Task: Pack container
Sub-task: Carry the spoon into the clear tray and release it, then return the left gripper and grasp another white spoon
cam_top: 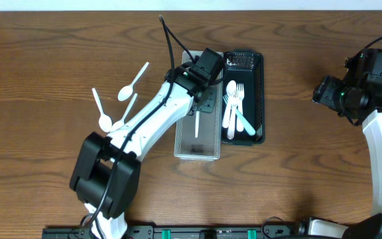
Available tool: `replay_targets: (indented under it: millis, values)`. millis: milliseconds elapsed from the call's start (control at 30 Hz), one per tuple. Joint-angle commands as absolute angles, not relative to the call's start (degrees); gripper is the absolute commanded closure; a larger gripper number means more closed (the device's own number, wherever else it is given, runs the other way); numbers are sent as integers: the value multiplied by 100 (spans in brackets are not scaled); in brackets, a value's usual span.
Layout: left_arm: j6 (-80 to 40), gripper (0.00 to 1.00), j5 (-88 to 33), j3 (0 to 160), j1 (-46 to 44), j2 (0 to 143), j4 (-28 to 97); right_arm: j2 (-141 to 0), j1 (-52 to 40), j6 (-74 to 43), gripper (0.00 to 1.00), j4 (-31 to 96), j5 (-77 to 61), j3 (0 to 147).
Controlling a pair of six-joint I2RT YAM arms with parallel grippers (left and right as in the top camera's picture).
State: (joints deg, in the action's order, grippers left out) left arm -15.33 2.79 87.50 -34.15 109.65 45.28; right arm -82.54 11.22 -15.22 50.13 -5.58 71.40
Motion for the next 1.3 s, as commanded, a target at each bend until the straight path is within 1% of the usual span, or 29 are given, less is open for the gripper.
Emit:
replay_targets:
  millis: [0, 67, 267, 433, 600, 733, 900, 1167, 1267]
  values:
    - [-1203, 36, 438, 8892, -3192, 10814, 4757, -8261, 1157, -1450, 30, 5015, -587, 7177]
    - [-1052, 32, 438, 9032, -3030, 10604, 4982, -8261, 1157, -1452, 30, 5015, -587, 7177]
    - [-694, 28, 484, 9142, -2132, 9972, 5524, -8261, 1157, -1450, 30, 5028, -587, 7177]
    - [-73, 29, 480, 8962, -1225, 10092, 5730, -8261, 1157, -1450, 30, 5033, -585, 7177]
    - [764, 29, 478, 8844, -663, 10593, 5802, -8261, 1157, -1450, 29, 5022, -585, 7177]
    - [1140, 30, 478, 8844, -502, 10986, 5804, -8261, 1157, -1448, 29, 5022, -585, 7177]
    - [1647, 40, 478, 8844, -478, 11452, 5964, -8261, 1157, -1446, 28, 5037, -582, 7177]
    - [1645, 48, 475, 8829, -467, 12031, 6062, -8261, 1160, -1299, 28, 5050, -580, 7177]
    - [1640, 49, 475, 8757, -436, 12151, 6018, -8261, 1162, -1299, 28, 5050, -580, 7177]
